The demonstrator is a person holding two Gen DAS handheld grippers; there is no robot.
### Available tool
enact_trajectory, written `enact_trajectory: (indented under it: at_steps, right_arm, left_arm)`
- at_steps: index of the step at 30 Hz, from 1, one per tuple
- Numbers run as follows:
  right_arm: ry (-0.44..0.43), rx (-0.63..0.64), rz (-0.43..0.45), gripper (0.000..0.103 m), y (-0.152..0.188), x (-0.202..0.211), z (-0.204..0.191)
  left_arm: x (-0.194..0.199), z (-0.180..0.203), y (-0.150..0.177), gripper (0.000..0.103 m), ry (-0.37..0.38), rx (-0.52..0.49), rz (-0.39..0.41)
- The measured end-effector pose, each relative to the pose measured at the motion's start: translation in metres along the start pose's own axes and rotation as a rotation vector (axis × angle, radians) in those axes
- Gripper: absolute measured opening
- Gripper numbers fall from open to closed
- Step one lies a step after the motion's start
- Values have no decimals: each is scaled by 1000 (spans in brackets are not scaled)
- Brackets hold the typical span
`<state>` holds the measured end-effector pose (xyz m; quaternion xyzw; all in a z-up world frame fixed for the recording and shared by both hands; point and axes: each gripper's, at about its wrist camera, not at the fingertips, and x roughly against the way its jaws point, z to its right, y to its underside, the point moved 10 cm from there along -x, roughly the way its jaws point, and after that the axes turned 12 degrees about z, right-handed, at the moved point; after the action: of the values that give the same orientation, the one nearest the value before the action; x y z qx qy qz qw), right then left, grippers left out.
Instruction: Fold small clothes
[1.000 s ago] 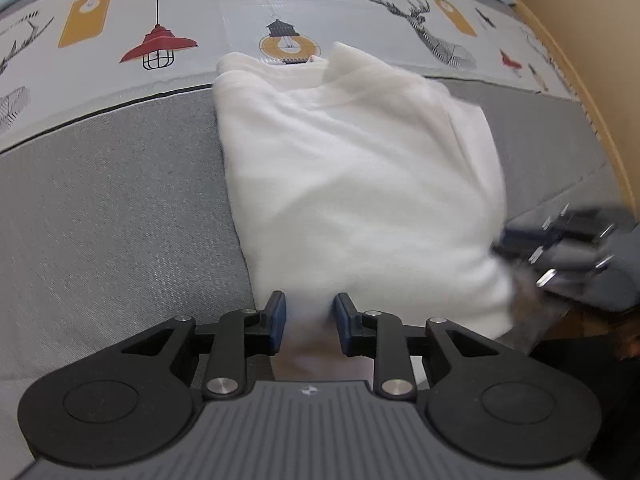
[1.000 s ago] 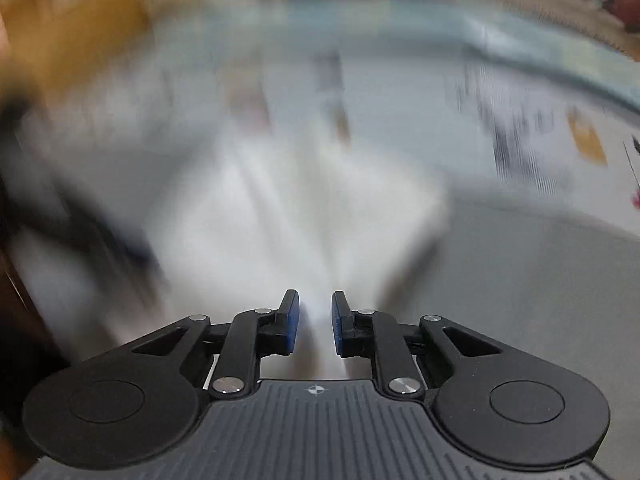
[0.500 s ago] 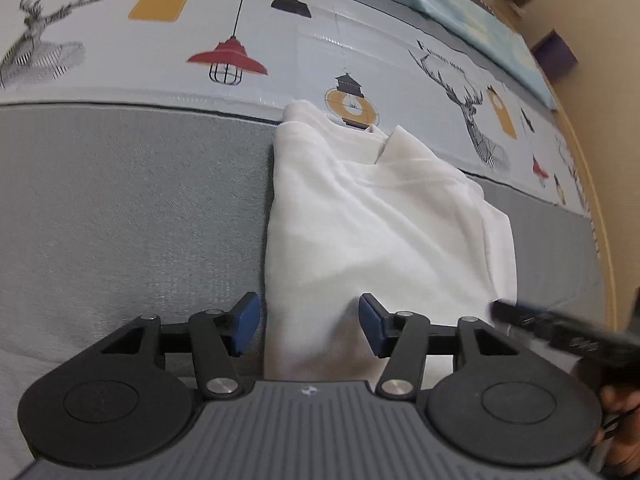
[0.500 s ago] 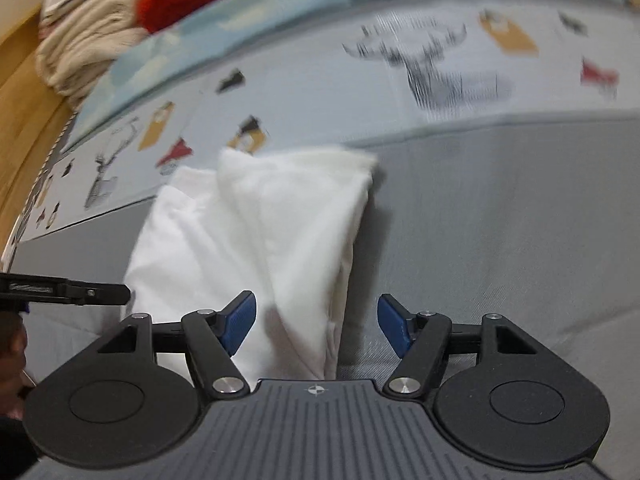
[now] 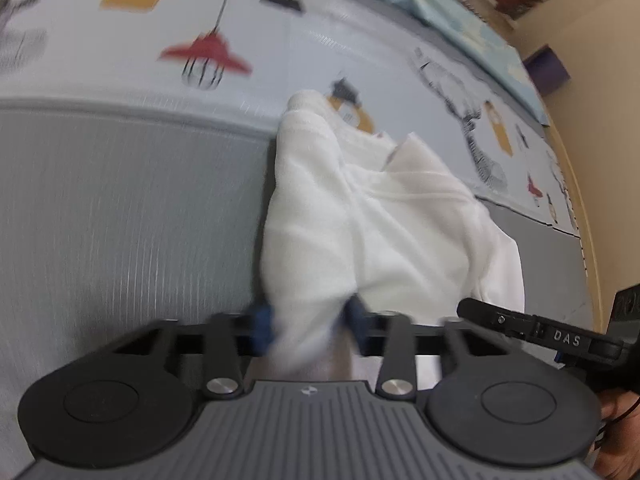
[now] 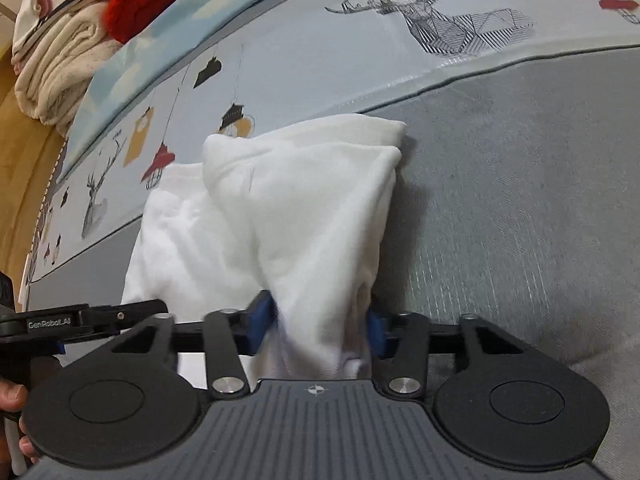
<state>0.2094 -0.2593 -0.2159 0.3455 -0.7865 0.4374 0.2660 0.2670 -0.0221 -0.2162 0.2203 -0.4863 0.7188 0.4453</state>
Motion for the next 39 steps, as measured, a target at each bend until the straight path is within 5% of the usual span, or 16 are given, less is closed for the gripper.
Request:
enact_trajectory:
  at_steps: [7,8,10,11,12,13,20,25,30,35,36,39]
  right_arm:
    - [-51,156,264,31,-62,16,-41]
    - [-56,184,323,31,-73,21,-50]
    - [-57,237,424,34,-91,30,-65]
    - [-43,243,462,42,-101,31,-69]
    - [-16,237,485,60,-107,31,-68]
    - [24,230,492,74,-111,29,-63]
    - [79,249,258,71,-81,-3,-39]
    - [194,182,27,54,-38,-36,-8]
    - [237,202,55,54,-42,-19,-11]
    - [304,315,243,57,-62,44,-28]
    - [309,330,280,64,-65,59,-34]
    - [292,321,386,83,-67,107,-53]
  left_arm:
    - [35,23,-64,29,30,-69,273]
    - [42,25,-73,31,35,-70,315]
    - [54,19,-93,53,3,-43,397]
    - [59,10,-100,57,-27,-9,430]
    - [61,3,-103,59,-38,16,437]
    - [59,-4,-102,58,-48,34,419]
    - [25,-35,-68,58,-94,101,194]
    - [-2,-65,-19,54,-272,-14,-19]
    - [26,-45,-29,56,-319,-173,94]
    - [74,-19,-33,76,-346,-240,211]
    - [90,-15,-34,88,-362,-241,255]
    - [132,7,-35,90,-392,-262,376]
